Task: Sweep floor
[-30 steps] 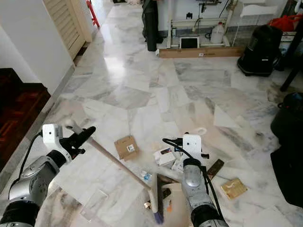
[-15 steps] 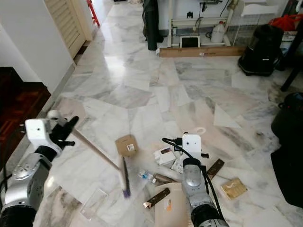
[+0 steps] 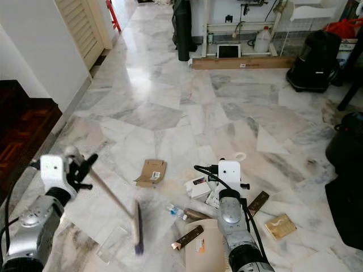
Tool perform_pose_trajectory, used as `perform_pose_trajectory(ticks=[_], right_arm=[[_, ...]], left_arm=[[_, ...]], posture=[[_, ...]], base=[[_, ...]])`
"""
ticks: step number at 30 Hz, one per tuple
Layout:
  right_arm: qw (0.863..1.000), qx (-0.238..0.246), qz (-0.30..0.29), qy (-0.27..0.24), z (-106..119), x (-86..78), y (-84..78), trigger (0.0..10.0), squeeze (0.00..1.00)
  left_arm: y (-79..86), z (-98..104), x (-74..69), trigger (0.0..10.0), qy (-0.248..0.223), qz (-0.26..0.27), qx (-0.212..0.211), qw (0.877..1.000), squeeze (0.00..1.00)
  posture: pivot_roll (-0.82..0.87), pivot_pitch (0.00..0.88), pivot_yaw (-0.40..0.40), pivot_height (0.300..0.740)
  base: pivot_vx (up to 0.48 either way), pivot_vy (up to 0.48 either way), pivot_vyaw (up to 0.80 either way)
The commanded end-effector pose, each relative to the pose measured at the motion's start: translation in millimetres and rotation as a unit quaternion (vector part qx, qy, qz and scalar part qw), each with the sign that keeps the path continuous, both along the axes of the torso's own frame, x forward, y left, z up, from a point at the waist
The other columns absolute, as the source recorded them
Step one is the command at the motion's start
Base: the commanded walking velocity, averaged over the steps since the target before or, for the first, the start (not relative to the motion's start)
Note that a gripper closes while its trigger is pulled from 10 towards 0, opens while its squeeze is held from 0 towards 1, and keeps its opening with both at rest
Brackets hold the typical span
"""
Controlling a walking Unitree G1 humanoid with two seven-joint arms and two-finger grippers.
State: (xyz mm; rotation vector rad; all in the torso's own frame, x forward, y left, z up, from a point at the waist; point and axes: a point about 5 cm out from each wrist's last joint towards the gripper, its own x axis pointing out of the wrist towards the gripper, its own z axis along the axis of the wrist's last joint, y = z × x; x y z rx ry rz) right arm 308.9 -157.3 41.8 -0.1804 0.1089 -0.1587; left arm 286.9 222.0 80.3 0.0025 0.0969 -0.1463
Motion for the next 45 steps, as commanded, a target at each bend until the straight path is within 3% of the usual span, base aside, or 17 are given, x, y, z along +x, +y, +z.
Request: perform_pose_trajectory(ticks=[1, 9, 19, 24, 31, 38, 42, 45], right_arm=[[1.000, 0.004, 0.008, 0.009, -2.0, 0.7, 4.5, 10.0, 0.00], [1.000, 0.005, 0.010, 0.008, -0.7, 1.8, 6.0, 10.0, 0.00], [1.000, 0.006, 0.012, 0.008, -0.6, 1.7, 4.8, 10.0, 0.00], [1.000, 0.006, 0.010, 0.009, -0.4, 2.2, 4.5, 10.0, 0.00], [1.000, 0.007, 0.011, 0.010, 1.4, 5.0, 4.6, 10.0, 0.00], [1.000, 0.007, 0.010, 0.010, 2.1, 6.0, 4.2, 10.0, 0.00], [1.000, 0.010, 0.010, 0.010, 2.5, 6.5, 4.7, 10.0, 0.00], [1.000, 0.021, 0.004, 0.010, 2.8, 7.1, 4.4, 10.0, 0.00]], left_arm=[[2.7, -4.5, -2.1, 10.0, 0.021, -0.016, 0.009, 1.000, 0.00], [-0.3, -8.8, 0.6, 10.0, 0.025, -0.018, -0.018, 0.999, 0.00], [-3.6, -7.7, 8.1, 10.0, 0.028, -0.012, -0.086, 0.996, 0.00], [-12.0, -1.4, 8.1, 10.0, 0.040, -0.080, -0.109, 0.990, 0.00], [-18.6, 4.2, 1.0, 10.0, 0.074, -0.192, -0.095, 0.974, 0.00], [-23.6, 22.0, 4.8, 10.0, 0.055, -0.219, -0.132, 0.965, 0.00], [-32.1, 35.0, 12.2, 10.0, 0.020, -0.207, -0.185, 0.960, 0.00], [-34.7, 35.1, 12.9, 10.0, 0.019, -0.205, -0.186, 0.961, 0.00]], posture=[[0.07, 0.033, 0.100, 0.740], [0.07, 0.040, 0.096, 0.740], [0.06, 0.056, 0.092, 0.740], [0.06, 0.058, 0.092, 0.740], [0.07, 0.057, 0.088, 0.740], [0.08, 0.059, 0.085, 0.740], [0.07, 0.060, 0.086, 0.740], [0.07, 0.062, 0.087, 0.740]], base=[[0.000, 0.000, 0.00], [0.000, 0.000, 0.00], [0.000, 0.000, 0.00], [0.000, 0.000, 0.00], [0.000, 0.000, 0.00], [0.000, 0.000, 0.00], [0.000, 0.000, 0.00], [0.000, 0.000, 0.00]])
